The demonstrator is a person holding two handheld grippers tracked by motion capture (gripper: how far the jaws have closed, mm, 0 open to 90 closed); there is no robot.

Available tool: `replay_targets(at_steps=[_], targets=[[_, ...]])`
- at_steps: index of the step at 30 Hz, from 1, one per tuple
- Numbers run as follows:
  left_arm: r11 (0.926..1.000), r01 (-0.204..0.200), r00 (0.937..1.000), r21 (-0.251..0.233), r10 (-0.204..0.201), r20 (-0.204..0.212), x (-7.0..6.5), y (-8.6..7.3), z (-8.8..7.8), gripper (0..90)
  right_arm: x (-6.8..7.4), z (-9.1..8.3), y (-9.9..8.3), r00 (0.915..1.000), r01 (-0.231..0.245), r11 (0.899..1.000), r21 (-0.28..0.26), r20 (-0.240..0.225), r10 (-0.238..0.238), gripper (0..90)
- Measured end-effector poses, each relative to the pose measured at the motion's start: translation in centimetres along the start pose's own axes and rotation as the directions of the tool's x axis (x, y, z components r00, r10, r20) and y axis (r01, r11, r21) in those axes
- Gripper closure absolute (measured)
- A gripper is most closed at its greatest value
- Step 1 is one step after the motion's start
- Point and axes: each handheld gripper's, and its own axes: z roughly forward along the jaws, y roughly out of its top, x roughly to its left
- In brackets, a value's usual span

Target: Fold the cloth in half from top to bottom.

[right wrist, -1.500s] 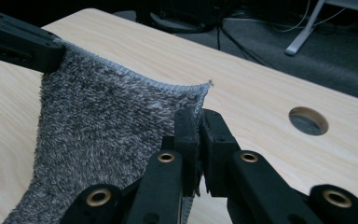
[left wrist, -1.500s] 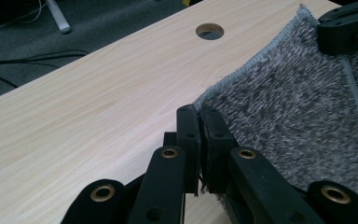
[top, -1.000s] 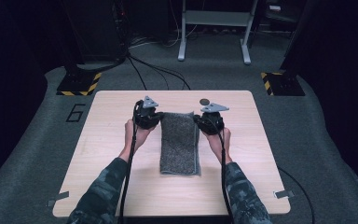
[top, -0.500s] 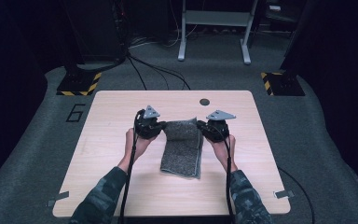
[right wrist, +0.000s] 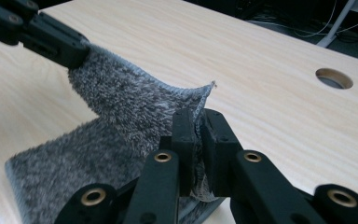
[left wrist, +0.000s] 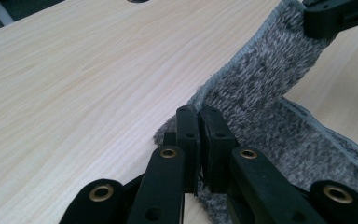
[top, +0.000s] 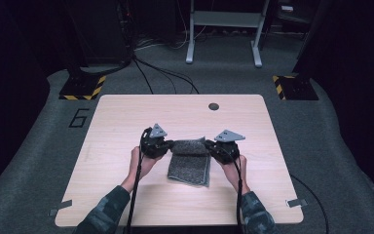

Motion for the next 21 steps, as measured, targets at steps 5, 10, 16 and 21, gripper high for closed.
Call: replay_targets(at_steps=[5,10,16,21], targets=[[0.9998,-0.016,0.9998,0.010,0.016,0.010,-0.6,-0.7,-0.5,86.4,0.8,-0.6,-1.2,0.9998,-0.006,1.000,-0.008,-0.018,0.006,83.4],[0.9997,-0.008,0.9995,0.025,0.008,0.032,-1.2,-1.9,-0.7,86.0,1.6,-1.1,-2.4,0.9993,-0.008,1.000,0.002,-0.036,0.008,83.1],[0.9984,0.001,0.9988,0.057,-0.004,0.050,-1.8,-3.3,-0.1,84.7,2.0,-1.3,-3.6,0.9976,-0.031,0.998,0.046,-0.061,0.034,82.3],[0.9971,0.010,0.9970,0.076,-0.016,0.076,-2.4,-4.4,-0.1,80.0,2.6,-1.9,-4.5,0.9953,-0.028,0.997,0.068,-0.090,0.034,78.9]])
